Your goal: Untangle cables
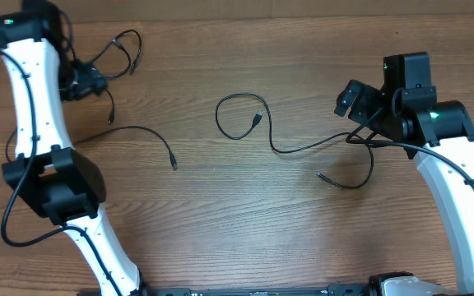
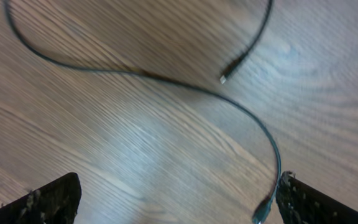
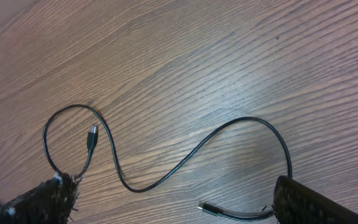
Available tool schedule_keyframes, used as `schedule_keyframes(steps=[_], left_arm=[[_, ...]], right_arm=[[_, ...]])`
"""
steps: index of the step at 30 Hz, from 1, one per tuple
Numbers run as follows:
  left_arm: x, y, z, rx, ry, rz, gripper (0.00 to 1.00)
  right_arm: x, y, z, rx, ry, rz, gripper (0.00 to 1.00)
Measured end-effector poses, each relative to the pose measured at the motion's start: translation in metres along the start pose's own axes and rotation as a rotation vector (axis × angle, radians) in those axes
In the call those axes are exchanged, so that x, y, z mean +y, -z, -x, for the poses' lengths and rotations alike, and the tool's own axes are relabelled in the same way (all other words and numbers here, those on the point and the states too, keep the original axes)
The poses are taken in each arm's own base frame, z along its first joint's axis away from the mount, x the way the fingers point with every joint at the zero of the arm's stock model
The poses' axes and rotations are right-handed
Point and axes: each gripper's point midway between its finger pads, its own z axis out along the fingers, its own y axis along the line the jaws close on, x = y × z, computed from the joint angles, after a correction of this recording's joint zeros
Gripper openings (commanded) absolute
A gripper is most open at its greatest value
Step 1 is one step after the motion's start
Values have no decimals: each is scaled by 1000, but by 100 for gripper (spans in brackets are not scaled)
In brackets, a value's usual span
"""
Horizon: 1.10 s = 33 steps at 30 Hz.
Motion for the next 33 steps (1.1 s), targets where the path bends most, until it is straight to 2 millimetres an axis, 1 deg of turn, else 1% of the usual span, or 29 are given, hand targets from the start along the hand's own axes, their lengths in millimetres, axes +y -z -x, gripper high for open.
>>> schedule_keyframes(steps=[3,5,9,13,17,22,27,30,33], left_arm=[[-11,-10,-12,36,-21,12,100],[-15,-19,-18,56,-29,22,100],[-11,-34,-26,85,-35,57,100],[-1,-44,-20,75,-13,85,100],[15,-55,-11,64,32,103,100],[32,-74,-3,56,84,109,100],[40,-92,-3,63,107,117,100],[45,-101,2,46,130,109,100],[56,-108,6,43,159,110,100]], right_arm=[[0,0,0,-1,0,0,100],[0,0,0,-1,0,0,100],[0,0,0,-1,0,0,100],[0,0,0,0,0,0,100],[0,0,0,-1,0,0,100],[0,0,0,-1,0,0,100],[0,0,0,0,0,0,100],[0,0,0,0,0,0,100],[0,0,0,-1,0,0,100]])
